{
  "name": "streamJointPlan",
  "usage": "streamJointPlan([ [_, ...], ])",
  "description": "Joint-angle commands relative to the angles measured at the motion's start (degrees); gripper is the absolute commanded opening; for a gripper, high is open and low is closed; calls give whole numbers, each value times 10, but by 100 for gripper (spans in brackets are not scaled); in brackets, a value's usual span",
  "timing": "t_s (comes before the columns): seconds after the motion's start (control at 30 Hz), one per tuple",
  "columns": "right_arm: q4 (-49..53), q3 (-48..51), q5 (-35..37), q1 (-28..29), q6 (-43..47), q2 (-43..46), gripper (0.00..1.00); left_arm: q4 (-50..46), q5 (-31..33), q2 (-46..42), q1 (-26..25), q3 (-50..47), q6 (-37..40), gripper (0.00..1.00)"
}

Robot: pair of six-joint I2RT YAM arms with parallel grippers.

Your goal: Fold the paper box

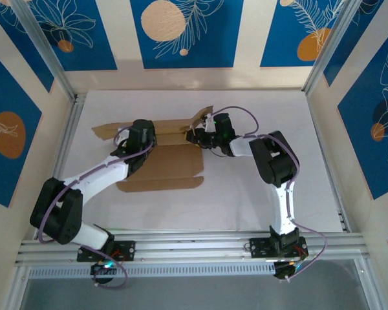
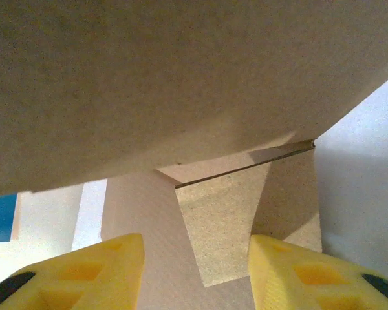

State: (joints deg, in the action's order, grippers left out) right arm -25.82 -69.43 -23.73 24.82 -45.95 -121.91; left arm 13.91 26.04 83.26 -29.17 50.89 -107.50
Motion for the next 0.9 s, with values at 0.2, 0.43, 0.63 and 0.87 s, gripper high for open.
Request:
streamJointPlan([
  [0.2, 144, -80, 55, 30, 30, -39, 52, 7, -20, 2, -20, -4, -16, 0],
  [0.43, 145, -21, 38, 13, 68, 60, 53, -17, 0, 3, 3, 5, -8, 0],
  [0.63, 229, 13, -1, 2, 133, 145, 58, -18, 4, 17, 33, 12, 3, 0],
  [0.87, 284, 87, 31, -5, 219, 284, 59, -16, -14, 22, 44, 10, -1, 0],
])
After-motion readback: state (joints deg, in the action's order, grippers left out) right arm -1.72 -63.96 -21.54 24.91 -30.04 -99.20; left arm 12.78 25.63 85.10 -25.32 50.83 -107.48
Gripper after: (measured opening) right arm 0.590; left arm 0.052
